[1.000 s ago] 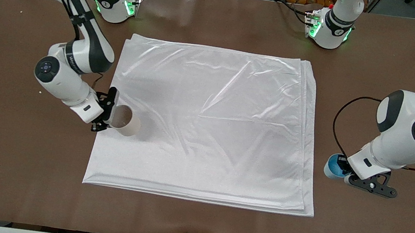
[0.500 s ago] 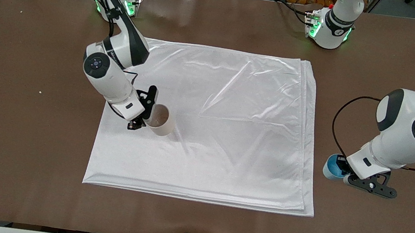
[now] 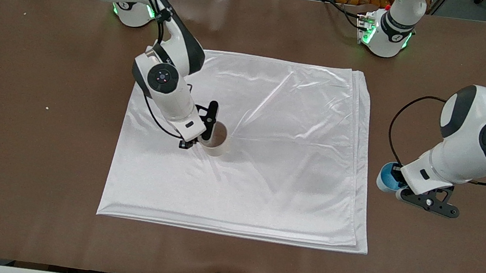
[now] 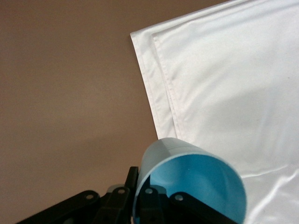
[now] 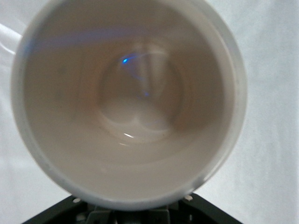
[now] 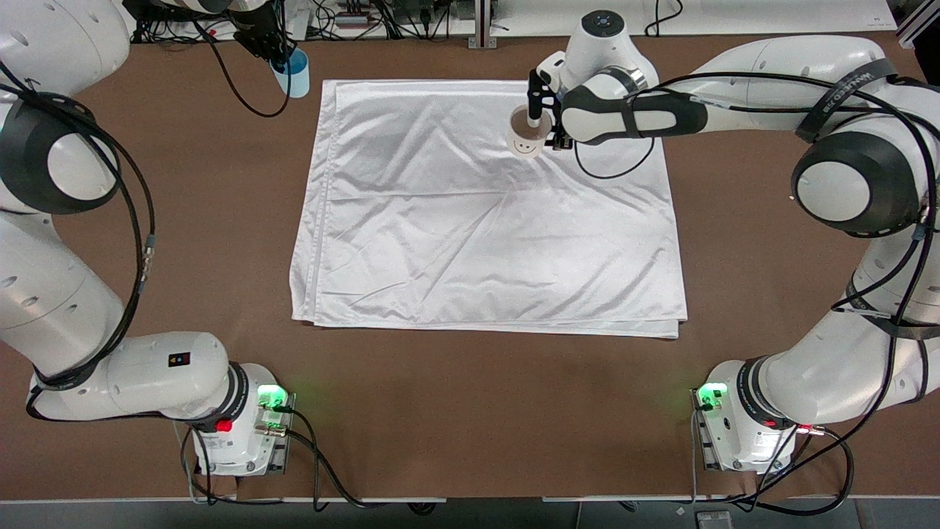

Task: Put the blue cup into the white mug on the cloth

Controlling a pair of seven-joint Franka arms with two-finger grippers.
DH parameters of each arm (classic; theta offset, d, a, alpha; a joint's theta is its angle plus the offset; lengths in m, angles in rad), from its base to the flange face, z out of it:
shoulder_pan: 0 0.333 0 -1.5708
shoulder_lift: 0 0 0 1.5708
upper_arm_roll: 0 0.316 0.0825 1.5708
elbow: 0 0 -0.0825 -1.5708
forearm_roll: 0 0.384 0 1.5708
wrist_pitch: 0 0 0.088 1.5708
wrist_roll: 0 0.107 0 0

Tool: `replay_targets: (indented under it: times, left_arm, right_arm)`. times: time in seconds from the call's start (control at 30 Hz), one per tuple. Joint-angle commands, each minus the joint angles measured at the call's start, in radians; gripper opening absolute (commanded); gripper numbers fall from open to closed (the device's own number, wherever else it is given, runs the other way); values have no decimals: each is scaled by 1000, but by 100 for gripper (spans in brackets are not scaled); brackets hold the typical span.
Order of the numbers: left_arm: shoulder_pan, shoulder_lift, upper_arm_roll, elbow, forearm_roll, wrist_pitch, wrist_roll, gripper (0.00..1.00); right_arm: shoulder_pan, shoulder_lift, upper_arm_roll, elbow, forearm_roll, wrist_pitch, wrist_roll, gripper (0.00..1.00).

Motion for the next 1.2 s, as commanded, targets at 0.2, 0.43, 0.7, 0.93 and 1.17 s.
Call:
replay_targets:
  times: [0.2,0.43,0.7,0.93,1.17]
  left_arm:
    - [-8,-7,-38,50,17,-11,-93,0]
    - [-19,6,-37,76,17,-11,-99,0]
    - [-1,6,-37,67,14,-12,-109,0]
    - [1,4,-37,67,14,-20,-116,0]
    - [-5,0,-35,68,16,-51,-125,0]
  right_arm:
    - [82,121,-10,95,-45,-18,109,0]
    - [118,125,-36,95,-62,-35,111,0]
    - [196,129,-82,89,-76,-52,189,0]
    - [208,138,-88,89,-91,-47,194,2]
    - [207,149,-90,84,-108,-46,194,9]
